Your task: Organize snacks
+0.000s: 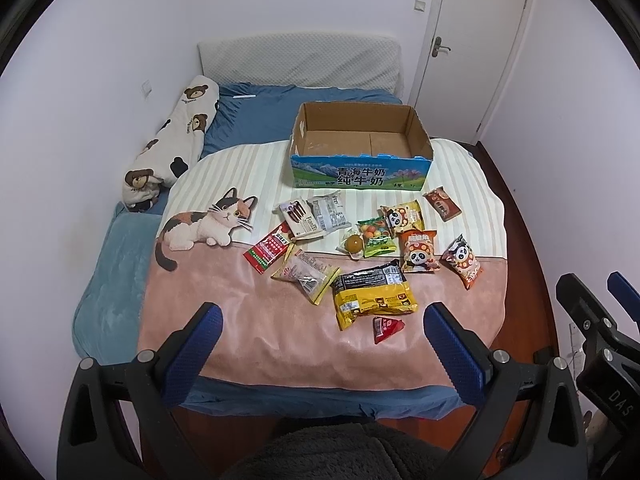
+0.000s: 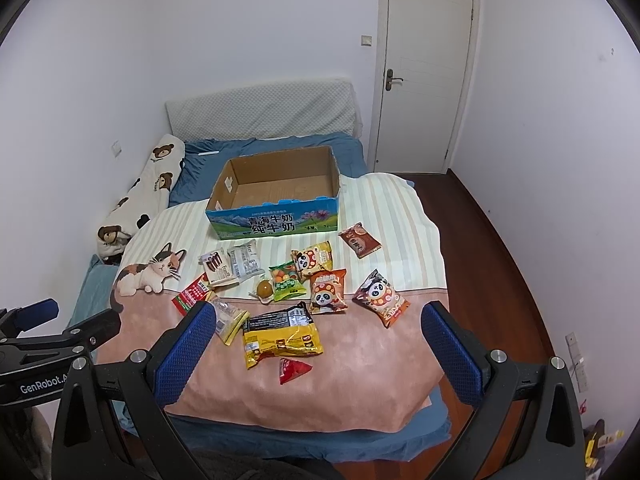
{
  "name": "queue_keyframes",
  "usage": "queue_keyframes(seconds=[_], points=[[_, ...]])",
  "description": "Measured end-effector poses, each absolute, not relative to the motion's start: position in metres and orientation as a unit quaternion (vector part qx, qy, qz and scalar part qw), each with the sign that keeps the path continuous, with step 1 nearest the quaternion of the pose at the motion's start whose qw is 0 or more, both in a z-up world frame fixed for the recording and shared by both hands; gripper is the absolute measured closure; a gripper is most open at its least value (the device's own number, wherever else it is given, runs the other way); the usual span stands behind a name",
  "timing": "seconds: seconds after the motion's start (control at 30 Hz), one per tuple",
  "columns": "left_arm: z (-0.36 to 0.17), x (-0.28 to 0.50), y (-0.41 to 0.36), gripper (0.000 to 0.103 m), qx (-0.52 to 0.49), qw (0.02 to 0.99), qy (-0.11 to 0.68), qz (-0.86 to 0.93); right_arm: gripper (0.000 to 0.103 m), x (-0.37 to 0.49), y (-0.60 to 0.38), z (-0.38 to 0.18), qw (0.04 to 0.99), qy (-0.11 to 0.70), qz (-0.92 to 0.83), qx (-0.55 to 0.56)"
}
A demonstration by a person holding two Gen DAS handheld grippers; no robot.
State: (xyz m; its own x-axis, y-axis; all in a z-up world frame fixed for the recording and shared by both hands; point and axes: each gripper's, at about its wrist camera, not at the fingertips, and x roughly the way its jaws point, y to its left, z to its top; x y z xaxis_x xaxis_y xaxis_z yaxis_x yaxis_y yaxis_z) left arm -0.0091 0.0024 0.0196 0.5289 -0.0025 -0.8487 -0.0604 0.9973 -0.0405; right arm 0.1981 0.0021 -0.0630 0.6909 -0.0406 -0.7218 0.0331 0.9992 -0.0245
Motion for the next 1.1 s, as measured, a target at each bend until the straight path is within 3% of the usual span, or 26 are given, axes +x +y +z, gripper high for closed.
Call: queue_keyframes(seconds=[0.77, 1.1], points=[[0.007, 0.003, 0.024, 0.0, -0.039, 0.872, 0.487, 0.026, 0.0, 0.214, 0.01, -0.069, 0.914, 0.405, -0.015, 0.009], [-0.06, 0.058, 0.045, 0.0, -0.041, 0.855, 0.513, 0.058, 0.0, 0.27, -0.003, -0.134, 0.881, 0.467, -0.051, 0.05]])
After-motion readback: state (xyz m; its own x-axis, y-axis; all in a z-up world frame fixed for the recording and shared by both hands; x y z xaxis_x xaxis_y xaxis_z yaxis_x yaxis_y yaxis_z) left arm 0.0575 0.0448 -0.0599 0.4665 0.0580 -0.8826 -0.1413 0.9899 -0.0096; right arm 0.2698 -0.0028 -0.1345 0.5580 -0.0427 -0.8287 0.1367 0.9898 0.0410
